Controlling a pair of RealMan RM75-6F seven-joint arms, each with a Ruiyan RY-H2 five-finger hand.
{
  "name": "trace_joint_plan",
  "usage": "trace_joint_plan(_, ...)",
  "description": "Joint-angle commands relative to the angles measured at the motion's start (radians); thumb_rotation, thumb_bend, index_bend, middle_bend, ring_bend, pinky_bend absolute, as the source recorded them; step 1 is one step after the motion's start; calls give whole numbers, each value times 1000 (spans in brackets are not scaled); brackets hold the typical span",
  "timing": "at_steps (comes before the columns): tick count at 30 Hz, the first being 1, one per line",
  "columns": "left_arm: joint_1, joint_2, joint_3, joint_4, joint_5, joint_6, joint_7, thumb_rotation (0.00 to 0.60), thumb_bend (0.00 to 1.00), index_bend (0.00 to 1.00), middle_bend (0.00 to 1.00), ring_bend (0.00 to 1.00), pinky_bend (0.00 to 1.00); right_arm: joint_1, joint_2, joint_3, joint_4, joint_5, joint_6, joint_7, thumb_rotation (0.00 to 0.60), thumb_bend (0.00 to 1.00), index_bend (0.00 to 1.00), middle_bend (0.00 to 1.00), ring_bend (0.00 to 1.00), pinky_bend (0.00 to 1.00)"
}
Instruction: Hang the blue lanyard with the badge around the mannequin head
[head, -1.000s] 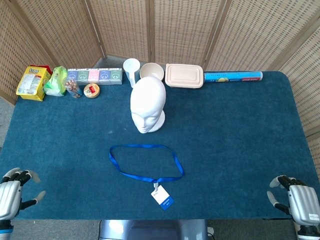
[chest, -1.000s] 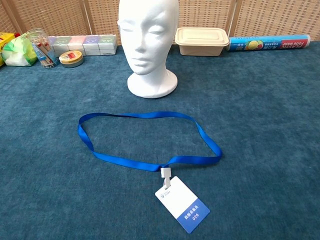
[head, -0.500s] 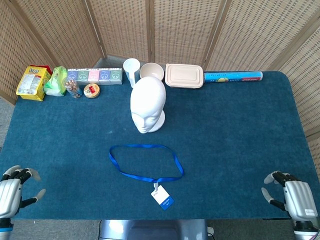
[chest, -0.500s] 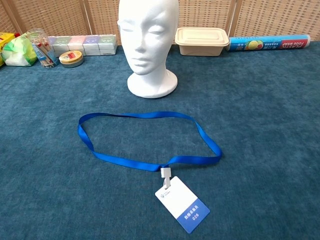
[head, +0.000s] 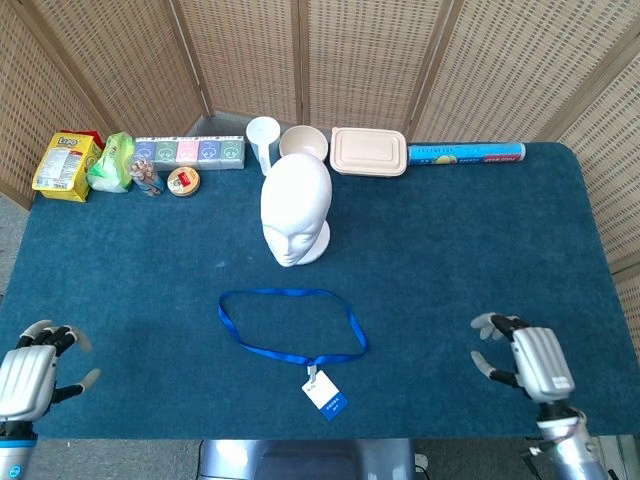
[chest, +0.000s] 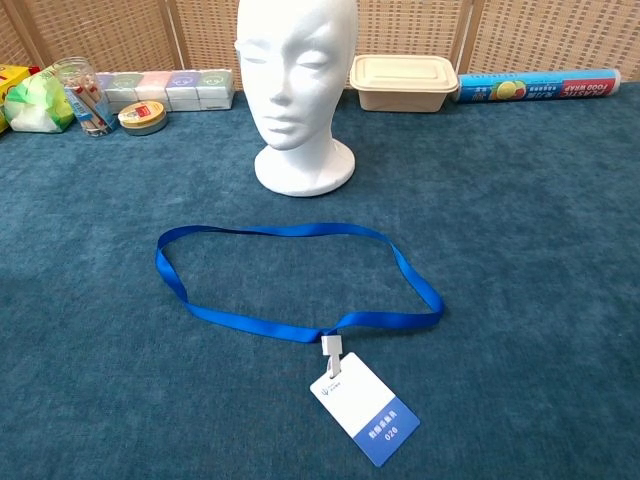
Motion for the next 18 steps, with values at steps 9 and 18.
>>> trace_joint_plan(9, -56, -17, -42, -14, -65, -59, 41, 598, 190, 505, 412, 343, 179, 150, -194, 91, -11, 207, -134, -287, 600, 274, 375, 938, 1000, 1000)
trace_joint_plan(18, -124, -44, -75, -30, -95, -116, 89, 598, 190, 505, 411, 343, 181, 251, -346, 97, 42, 268, -193, -423, 600, 281, 376, 948, 1000, 1000)
